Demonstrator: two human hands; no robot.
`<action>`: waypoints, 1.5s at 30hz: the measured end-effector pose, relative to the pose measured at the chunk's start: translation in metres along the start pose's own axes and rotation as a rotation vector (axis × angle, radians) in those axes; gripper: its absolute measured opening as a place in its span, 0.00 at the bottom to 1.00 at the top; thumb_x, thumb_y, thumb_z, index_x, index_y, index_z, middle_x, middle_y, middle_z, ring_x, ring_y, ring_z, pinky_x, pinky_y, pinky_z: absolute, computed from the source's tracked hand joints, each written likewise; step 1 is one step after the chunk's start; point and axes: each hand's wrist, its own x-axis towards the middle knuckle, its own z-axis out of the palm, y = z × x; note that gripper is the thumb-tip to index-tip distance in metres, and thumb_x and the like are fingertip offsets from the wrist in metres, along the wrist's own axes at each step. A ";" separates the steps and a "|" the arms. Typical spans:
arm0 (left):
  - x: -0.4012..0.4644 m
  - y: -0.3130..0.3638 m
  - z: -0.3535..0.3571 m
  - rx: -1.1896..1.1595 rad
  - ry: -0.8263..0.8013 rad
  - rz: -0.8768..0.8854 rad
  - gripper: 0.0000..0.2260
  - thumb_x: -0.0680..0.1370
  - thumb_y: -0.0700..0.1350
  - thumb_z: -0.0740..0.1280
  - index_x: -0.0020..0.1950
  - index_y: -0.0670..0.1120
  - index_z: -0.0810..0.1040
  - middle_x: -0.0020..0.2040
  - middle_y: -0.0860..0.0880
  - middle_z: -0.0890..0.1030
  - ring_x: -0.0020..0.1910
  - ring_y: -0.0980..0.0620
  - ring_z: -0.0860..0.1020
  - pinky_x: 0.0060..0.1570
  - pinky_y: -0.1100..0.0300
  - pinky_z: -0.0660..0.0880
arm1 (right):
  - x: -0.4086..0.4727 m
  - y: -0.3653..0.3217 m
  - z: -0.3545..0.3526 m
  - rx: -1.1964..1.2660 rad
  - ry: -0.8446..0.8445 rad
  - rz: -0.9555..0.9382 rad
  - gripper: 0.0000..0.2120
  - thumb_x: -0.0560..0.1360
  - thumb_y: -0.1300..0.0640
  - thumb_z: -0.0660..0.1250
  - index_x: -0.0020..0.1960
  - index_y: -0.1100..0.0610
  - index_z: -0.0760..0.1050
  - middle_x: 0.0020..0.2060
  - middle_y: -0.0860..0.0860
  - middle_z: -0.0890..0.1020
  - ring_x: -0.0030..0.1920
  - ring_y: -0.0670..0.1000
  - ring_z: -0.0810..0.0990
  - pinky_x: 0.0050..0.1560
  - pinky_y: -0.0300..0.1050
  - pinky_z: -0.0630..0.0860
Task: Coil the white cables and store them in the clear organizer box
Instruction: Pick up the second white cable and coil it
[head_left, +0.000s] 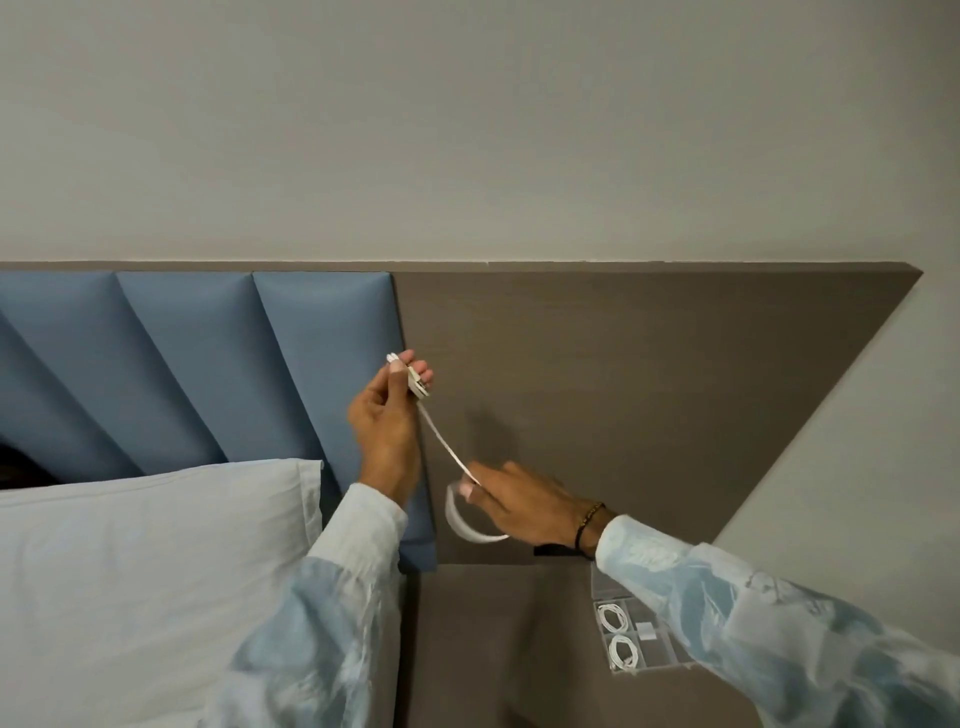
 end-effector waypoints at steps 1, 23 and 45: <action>0.001 -0.003 -0.008 0.281 -0.006 0.178 0.09 0.84 0.42 0.65 0.53 0.42 0.84 0.46 0.46 0.86 0.45 0.51 0.85 0.49 0.61 0.82 | -0.001 -0.002 -0.005 0.087 0.006 -0.002 0.12 0.84 0.44 0.52 0.52 0.49 0.70 0.38 0.50 0.79 0.37 0.54 0.78 0.37 0.51 0.74; -0.007 -0.012 -0.017 0.067 -0.165 -0.087 0.10 0.83 0.46 0.65 0.53 0.44 0.86 0.44 0.48 0.87 0.44 0.53 0.85 0.51 0.60 0.82 | -0.013 -0.011 -0.005 0.073 -0.017 0.007 0.16 0.85 0.44 0.49 0.55 0.48 0.73 0.38 0.49 0.81 0.37 0.49 0.81 0.37 0.50 0.78; -0.036 -0.025 -0.025 0.583 -0.508 -0.105 0.15 0.84 0.51 0.57 0.42 0.47 0.74 0.38 0.50 0.76 0.39 0.54 0.72 0.45 0.59 0.70 | 0.016 0.005 -0.042 0.759 0.135 0.312 0.11 0.83 0.54 0.61 0.49 0.55 0.80 0.30 0.46 0.73 0.35 0.51 0.69 0.33 0.38 0.66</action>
